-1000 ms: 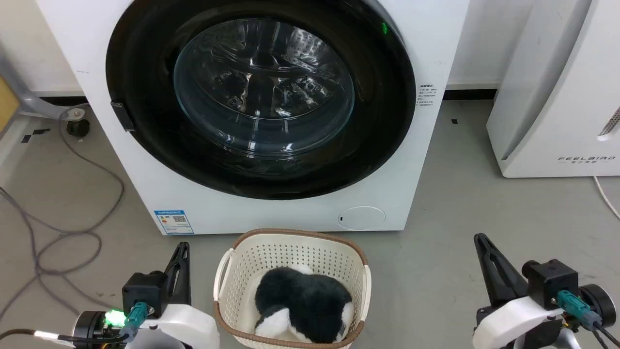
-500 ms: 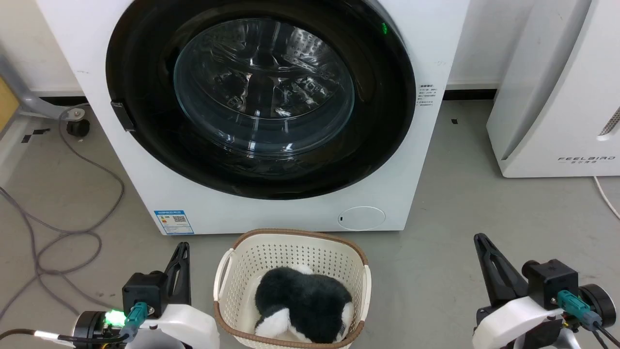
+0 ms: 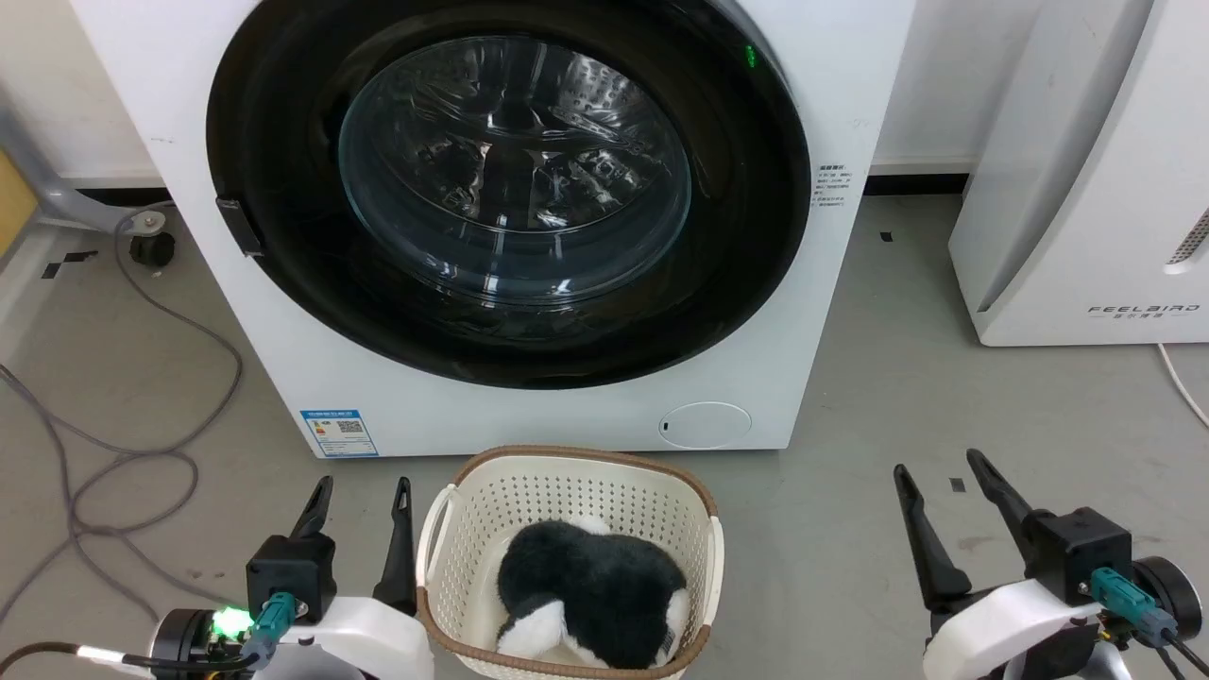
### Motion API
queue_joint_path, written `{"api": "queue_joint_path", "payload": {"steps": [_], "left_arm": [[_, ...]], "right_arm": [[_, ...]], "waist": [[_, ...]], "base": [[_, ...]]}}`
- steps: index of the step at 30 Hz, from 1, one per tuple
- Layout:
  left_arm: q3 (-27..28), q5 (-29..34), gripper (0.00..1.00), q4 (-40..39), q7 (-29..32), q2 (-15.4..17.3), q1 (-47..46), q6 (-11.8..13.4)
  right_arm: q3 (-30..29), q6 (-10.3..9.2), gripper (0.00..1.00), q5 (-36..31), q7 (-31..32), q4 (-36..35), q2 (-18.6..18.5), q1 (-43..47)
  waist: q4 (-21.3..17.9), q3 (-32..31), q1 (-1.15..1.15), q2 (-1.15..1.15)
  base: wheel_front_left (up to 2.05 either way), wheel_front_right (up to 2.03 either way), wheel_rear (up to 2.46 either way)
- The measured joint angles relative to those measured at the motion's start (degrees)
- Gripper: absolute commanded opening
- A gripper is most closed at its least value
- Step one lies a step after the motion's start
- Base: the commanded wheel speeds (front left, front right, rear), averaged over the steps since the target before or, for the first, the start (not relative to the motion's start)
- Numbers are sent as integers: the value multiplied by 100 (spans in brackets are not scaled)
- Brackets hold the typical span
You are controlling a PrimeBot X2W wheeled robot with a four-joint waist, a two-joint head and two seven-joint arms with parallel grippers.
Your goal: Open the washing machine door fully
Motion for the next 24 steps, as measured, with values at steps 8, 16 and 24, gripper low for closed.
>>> {"api": "queue_joint_path", "payload": {"steps": [8,16,24], "left_arm": [[-48,-60,100,68,-97,0,0,0],[-71,-157,100,116,-191,0,-1,-5],[-89,-214,100,131,-280,0,-7,-8]], "right_arm": [[-38,0,0,70,-87,56,0,7],[-62,0,0,485,-182,116,0,12],[-80,-1,0,1750,-278,152,0,-16]], "waist": [[-4,0,0,0],[-7,7,0,0],[5,47,0,0]], "base": [[0,0,0],[0,0,0],[0,0,0]]}}
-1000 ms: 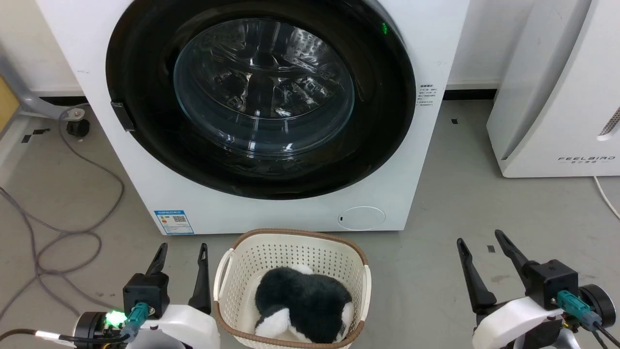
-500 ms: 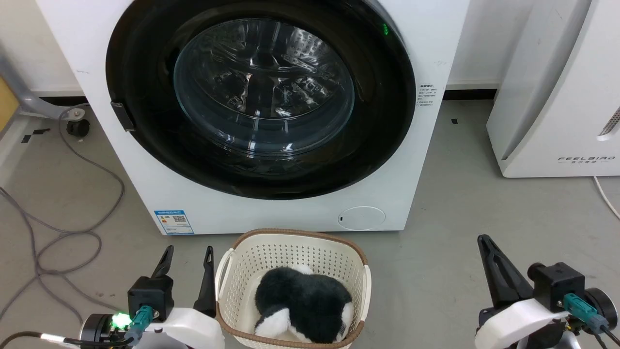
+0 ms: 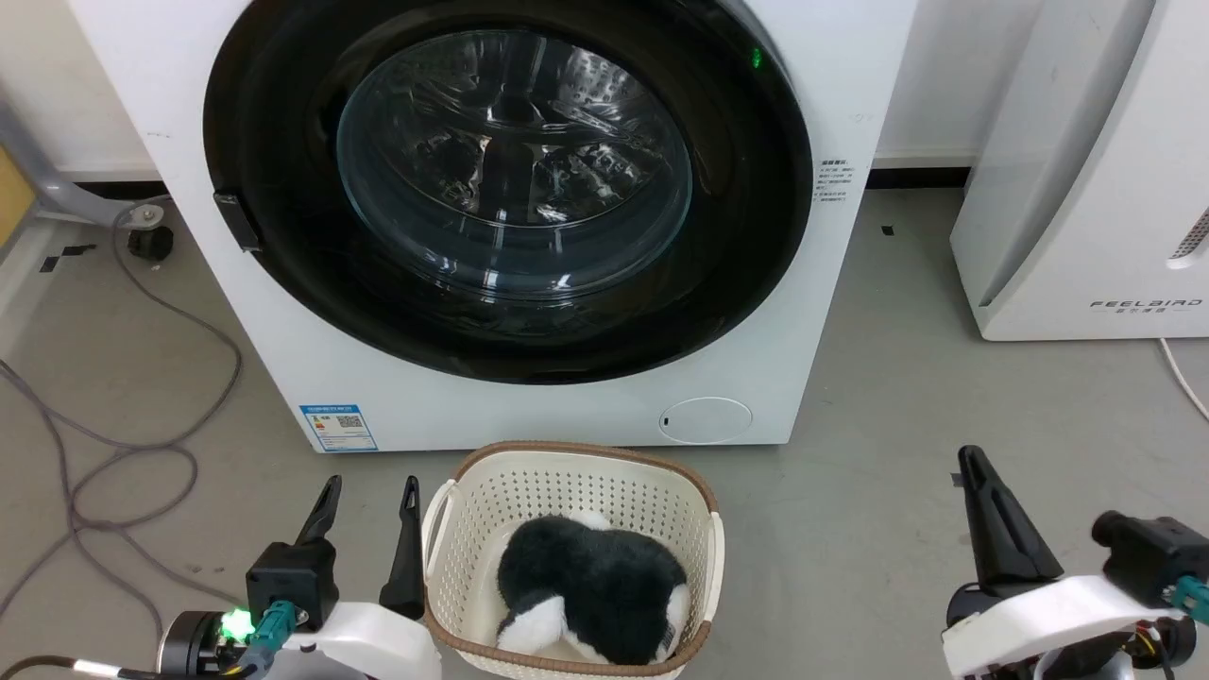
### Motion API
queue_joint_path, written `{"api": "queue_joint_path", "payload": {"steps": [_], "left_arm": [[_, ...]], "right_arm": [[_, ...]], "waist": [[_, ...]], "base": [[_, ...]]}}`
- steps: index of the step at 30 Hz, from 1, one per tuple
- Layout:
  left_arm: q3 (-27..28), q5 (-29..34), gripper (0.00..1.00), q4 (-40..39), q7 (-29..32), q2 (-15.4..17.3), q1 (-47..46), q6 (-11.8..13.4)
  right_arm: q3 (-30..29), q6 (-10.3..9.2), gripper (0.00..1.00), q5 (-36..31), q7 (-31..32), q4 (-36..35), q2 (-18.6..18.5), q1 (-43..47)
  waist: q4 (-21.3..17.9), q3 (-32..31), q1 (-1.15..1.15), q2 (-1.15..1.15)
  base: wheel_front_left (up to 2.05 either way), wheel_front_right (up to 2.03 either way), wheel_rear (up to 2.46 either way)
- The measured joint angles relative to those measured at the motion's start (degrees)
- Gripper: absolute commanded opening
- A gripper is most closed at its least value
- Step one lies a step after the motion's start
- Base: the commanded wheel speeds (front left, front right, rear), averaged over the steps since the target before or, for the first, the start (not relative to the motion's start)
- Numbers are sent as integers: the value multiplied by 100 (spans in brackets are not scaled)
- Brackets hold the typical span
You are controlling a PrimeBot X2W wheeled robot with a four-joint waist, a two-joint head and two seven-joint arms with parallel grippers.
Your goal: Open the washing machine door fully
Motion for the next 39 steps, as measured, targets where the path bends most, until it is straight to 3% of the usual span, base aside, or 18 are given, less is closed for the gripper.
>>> {"api": "queue_joint_path", "payload": {"steps": [18,32,39], "left_arm": [[30,-97,100,-40,-219,-1,-244,-103],[143,-124,100,-144,-375,5,-609,-254],[159,-138,100,-218,-469,7,-798,-334]], "right_arm": [[-254,0,0,2401,-226,390,-32,-1050],[58,0,0,3798,-363,1467,-508,-2799],[549,0,0,4337,-276,2176,-840,-3880]], "waist": [[-17,331,0,0],[-92,823,1,0],[-67,1114,1,0]], "base": [[0,0,0],[0,0,0],[0,0,0]]}}
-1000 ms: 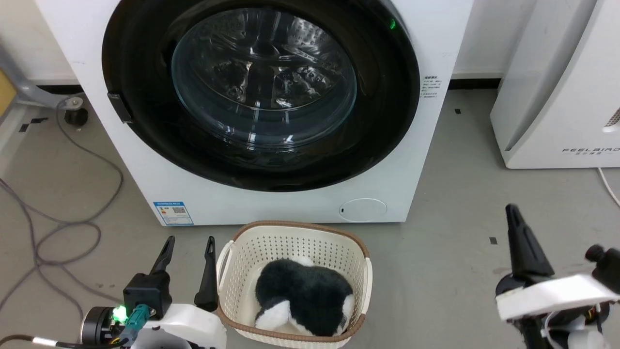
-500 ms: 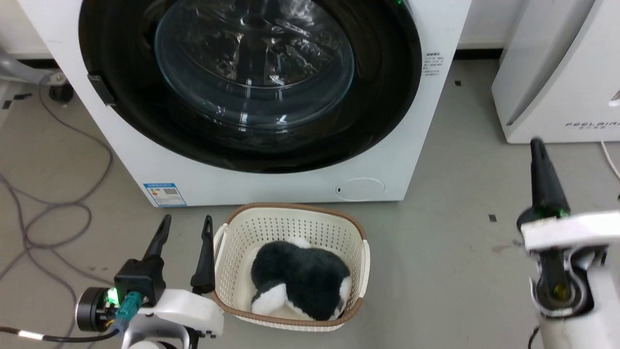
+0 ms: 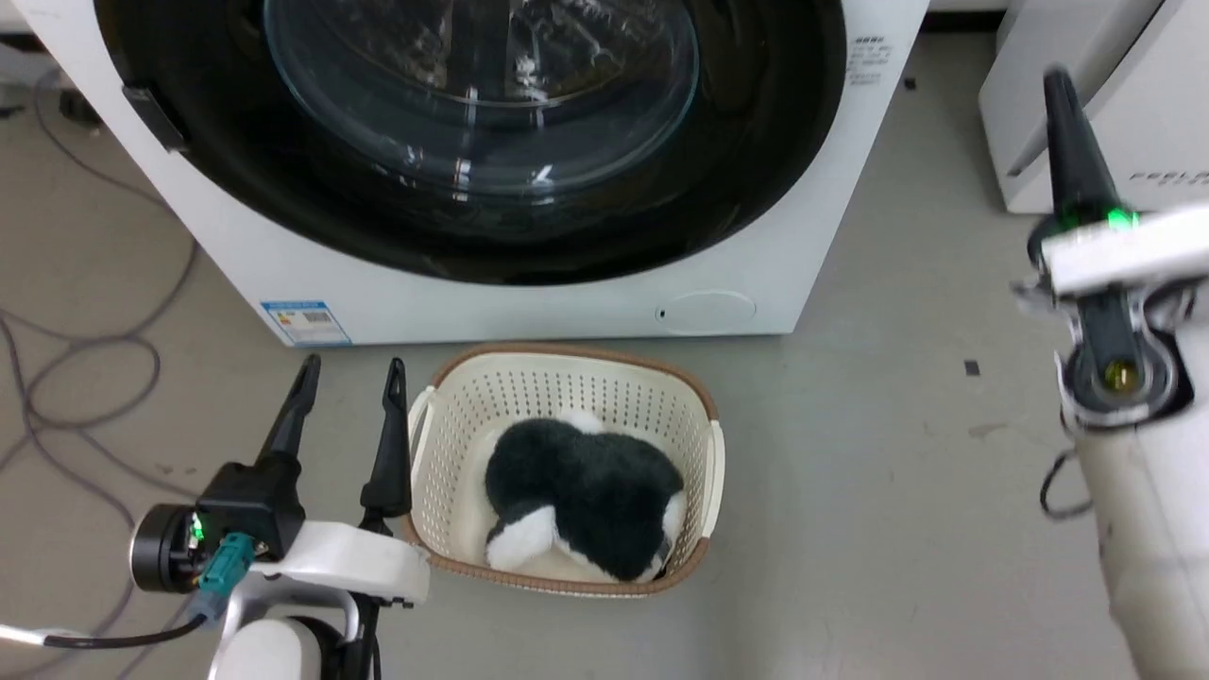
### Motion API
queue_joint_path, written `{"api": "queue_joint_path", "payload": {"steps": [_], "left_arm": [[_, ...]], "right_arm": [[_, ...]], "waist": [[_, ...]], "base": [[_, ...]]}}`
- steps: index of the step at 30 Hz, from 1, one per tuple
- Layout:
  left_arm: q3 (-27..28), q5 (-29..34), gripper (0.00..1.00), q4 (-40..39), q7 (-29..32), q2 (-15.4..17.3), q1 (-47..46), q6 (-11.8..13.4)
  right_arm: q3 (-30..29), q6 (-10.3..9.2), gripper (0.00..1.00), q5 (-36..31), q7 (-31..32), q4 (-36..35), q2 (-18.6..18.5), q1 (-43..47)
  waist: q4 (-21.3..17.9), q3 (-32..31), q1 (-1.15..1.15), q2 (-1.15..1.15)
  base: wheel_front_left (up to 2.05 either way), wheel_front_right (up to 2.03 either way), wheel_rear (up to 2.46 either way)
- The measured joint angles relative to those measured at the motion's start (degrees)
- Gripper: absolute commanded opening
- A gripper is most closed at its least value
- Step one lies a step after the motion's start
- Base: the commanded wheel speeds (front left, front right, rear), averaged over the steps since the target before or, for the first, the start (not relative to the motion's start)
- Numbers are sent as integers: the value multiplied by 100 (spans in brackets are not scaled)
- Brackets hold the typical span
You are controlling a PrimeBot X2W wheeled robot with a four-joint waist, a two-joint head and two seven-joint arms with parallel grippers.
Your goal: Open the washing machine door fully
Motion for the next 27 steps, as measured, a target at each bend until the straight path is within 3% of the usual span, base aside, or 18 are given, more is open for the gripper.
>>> {"api": "queue_joint_path", "payload": {"steps": [11,27], "left_arm": [[64,-58,100,-67,-126,3,-161,-89],[96,-171,100,-97,-307,2,-502,-220]], "right_arm": [[1026,-1,0,613,587,1288,-327,-1819],[2415,0,0,1259,2084,3086,-335,-4196]], "waist": [[38,430,0,0],[64,958,0,0]], "base": [[0,0,0],[0,0,0]]}}
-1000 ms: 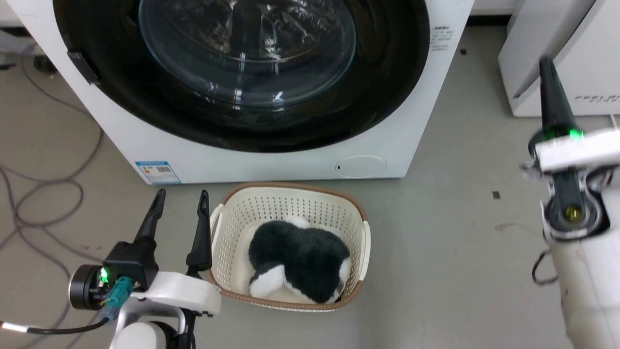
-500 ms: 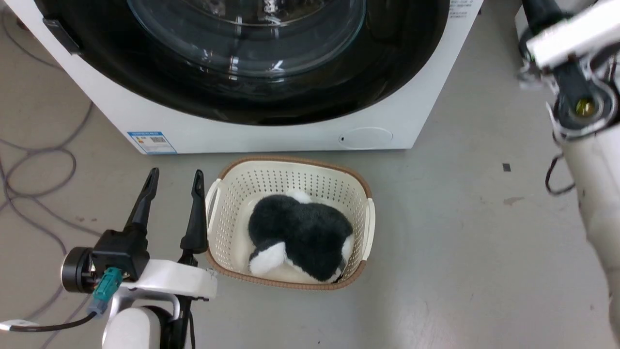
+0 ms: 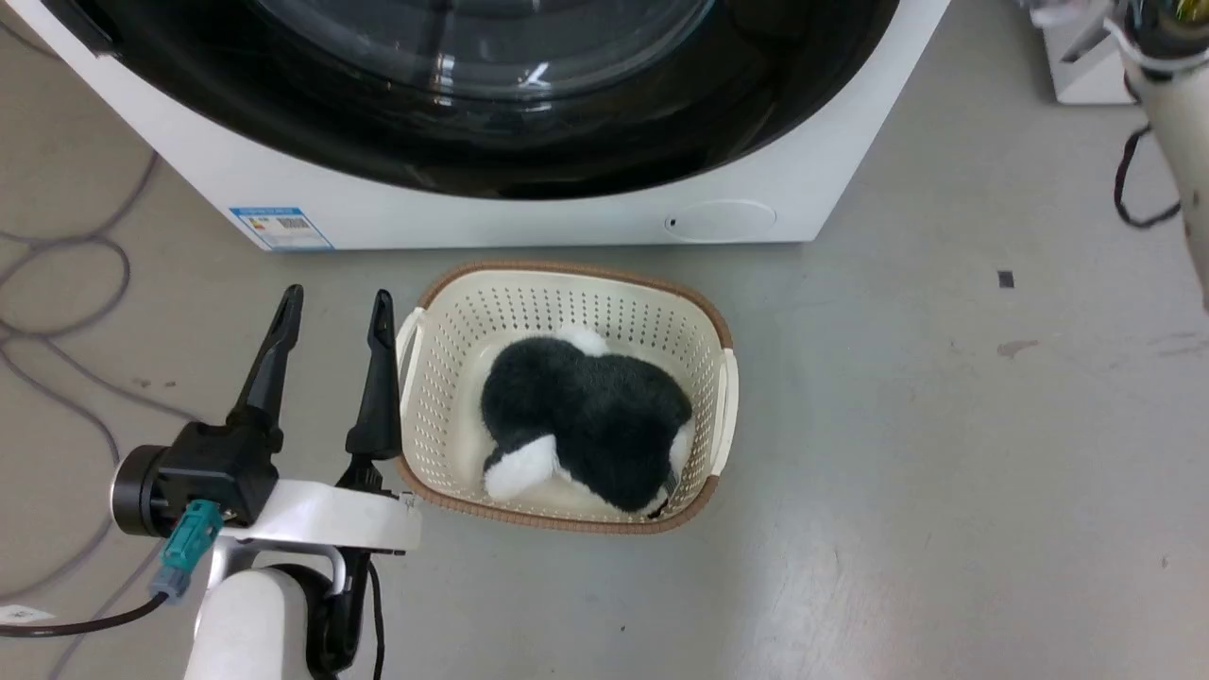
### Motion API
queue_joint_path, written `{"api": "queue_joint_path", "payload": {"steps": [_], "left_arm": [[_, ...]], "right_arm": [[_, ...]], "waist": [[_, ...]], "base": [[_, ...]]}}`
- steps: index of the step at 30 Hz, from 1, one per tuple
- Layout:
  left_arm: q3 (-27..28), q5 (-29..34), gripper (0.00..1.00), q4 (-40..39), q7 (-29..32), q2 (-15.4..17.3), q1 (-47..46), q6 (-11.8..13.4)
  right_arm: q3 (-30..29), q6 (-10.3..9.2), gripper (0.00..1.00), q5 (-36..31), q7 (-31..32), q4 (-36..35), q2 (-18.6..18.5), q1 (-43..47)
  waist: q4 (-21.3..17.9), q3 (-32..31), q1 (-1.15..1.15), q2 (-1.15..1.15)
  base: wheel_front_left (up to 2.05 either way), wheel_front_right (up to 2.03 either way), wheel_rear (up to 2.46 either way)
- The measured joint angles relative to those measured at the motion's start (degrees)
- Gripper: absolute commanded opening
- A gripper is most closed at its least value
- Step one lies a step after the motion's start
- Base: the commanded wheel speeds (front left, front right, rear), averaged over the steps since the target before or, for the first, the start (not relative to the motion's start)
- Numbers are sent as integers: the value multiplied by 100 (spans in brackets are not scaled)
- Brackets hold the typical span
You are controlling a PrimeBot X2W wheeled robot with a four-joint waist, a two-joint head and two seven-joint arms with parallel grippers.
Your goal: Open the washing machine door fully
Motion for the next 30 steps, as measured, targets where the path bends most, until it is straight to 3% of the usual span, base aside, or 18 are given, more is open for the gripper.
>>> {"api": "queue_joint_path", "payload": {"steps": [10,30], "left_arm": [[-10,-78,100,-3,-108,-2,-174,-78],[-2,-168,100,51,-348,-5,-480,-193]], "right_arm": [[642,0,0,490,605,673,144,-983],[1600,-1,0,1791,2606,1655,165,-2163]], "waist": [[16,312,0,0],[74,654,0,0]], "base": [[0,0,0],[0,0,0]]}}
